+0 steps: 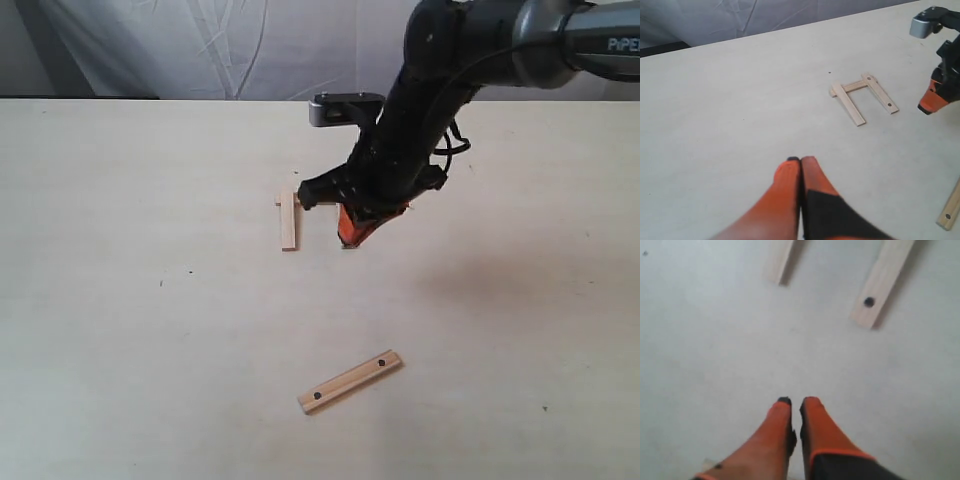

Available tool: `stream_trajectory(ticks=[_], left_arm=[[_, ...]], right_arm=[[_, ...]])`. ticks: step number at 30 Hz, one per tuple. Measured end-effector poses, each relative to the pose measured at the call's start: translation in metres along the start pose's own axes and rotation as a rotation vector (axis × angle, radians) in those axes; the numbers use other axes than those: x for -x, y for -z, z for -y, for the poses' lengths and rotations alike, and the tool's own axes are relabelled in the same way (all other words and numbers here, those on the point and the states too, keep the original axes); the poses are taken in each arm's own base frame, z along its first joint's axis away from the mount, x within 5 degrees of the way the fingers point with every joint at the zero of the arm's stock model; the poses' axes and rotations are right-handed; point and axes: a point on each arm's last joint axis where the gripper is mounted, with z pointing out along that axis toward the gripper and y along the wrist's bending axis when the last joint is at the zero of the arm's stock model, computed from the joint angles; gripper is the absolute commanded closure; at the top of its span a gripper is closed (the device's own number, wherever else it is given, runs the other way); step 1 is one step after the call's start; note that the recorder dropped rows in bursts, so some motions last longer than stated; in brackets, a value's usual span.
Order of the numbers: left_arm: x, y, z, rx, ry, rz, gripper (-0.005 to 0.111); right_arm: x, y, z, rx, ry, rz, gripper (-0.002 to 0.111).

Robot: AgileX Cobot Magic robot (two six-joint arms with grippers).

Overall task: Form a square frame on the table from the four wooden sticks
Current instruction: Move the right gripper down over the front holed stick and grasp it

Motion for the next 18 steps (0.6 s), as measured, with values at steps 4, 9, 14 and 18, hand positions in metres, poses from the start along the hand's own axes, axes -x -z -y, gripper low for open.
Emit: stream_trajectory(ticks=[4,9,14,18], left_arm=[[0.000,0.000,0.000,-0.001,0.001,0.000,0.107],[0.000,0.000,0.000,-0.001,0.001,0.000,0.107],[0.000,0.000,0.000,-0.001,0.001,0.000,0.107],[0.000,0.000,0.000,-0.001,0.001,0.000,0.107]], right_arm=[[-0.024,0.009,-0.007,0.058,0.121,0.000,0.098],[-0.052,0.021,-0.021,0.073,0.334,0.025,0.098],[-0.079,0.013,-0.042,0.068,0.648,0.031,0.098],[-0.097,-0.004,-0.054,0.070,0.867,0.007,0.098]])
